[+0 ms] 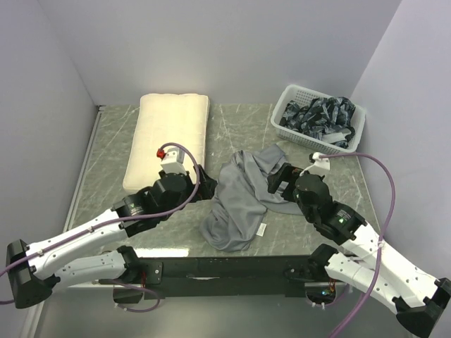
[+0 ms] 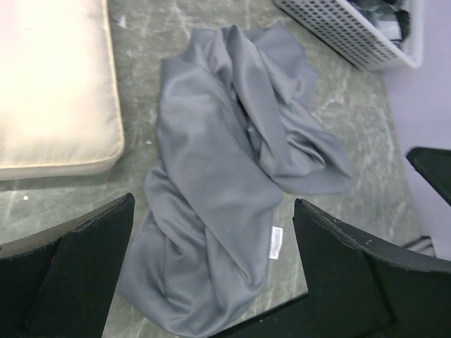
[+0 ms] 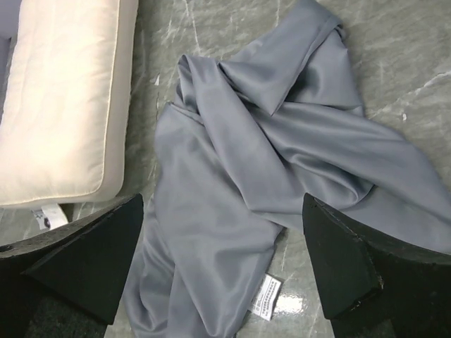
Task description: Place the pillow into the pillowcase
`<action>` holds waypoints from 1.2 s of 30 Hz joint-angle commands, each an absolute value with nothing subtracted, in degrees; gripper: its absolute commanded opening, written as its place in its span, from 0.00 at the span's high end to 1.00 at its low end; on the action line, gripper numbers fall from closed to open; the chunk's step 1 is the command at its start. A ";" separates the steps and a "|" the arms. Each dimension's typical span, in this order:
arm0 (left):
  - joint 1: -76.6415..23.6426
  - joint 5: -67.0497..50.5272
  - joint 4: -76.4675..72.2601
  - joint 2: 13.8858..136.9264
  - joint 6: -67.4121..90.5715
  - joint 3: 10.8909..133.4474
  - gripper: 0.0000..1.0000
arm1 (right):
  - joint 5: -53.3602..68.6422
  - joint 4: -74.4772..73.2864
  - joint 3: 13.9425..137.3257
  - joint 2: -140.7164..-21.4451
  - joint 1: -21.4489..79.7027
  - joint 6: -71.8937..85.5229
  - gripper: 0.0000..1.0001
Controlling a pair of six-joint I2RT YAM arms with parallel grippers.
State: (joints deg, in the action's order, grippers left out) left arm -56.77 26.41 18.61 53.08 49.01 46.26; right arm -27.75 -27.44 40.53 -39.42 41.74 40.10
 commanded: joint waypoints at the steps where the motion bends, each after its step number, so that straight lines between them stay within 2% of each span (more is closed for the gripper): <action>1: -56.86 31.72 21.26 55.10 49.57 50.35 0.01 | -26.19 -26.37 41.92 -39.11 41.57 38.58 0.00; 9: -56.87 32.69 24.61 61.87 46.85 56.60 0.01 | -26.72 -23.83 41.05 -41.04 41.57 38.67 0.00; 16: -56.69 29.71 20.58 67.14 44.13 57.39 0.00 | -26.63 -20.48 41.22 -46.31 41.40 38.32 0.00; 21: -56.25 22.08 19.43 73.91 43.86 57.05 0.01 | -26.99 -21.36 41.75 -53.52 40.17 39.46 0.00; 27: -56.34 9.24 10.47 79.19 45.17 51.86 0.01 | -24.26 -18.19 39.73 -58.36 38.50 40.78 0.00; 31: -58.35 3.43 6.42 81.38 44.12 48.17 0.01 | -23.38 -16.79 37.36 -59.85 35.35 42.10 0.02; 36: -65.82 7.11 9.22 83.49 41.93 48.25 0.02 | -15.15 -15.65 32.53 -59.68 25.51 43.68 0.11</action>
